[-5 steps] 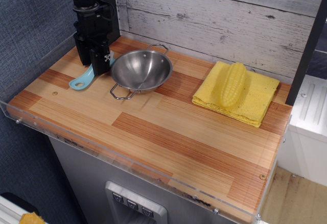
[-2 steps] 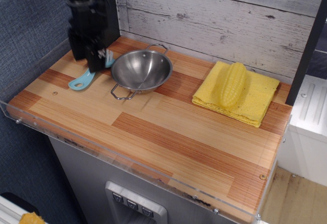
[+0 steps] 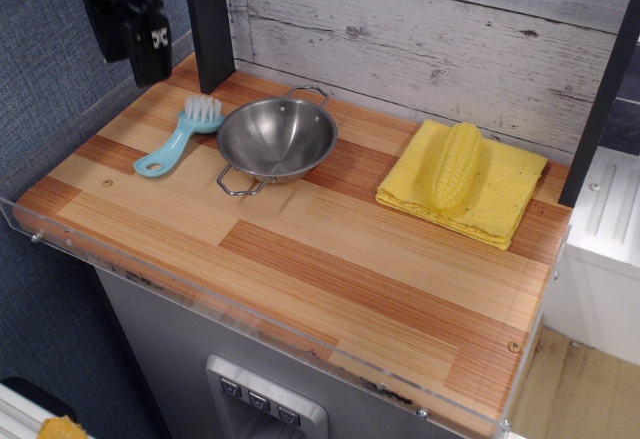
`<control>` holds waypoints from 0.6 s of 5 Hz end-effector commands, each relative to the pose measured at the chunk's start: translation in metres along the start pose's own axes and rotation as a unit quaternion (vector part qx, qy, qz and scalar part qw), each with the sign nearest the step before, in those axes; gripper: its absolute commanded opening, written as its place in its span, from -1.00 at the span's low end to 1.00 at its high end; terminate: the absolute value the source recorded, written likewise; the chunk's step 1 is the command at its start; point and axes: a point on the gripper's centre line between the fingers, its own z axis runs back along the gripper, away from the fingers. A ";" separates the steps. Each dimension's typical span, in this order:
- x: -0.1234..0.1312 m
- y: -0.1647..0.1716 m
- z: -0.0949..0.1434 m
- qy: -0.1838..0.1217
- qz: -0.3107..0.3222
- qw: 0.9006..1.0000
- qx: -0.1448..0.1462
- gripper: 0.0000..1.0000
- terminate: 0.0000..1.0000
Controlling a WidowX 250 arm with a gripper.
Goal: Pick up the brush and place it on the left of the pot
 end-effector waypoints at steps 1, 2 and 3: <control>0.008 -0.079 0.044 -0.023 0.094 0.995 -0.024 1.00 -1.00; 0.008 -0.106 0.048 -0.035 0.077 0.996 -0.017 1.00 -1.00; 0.006 -0.112 0.053 -0.038 0.077 0.996 0.011 1.00 -1.00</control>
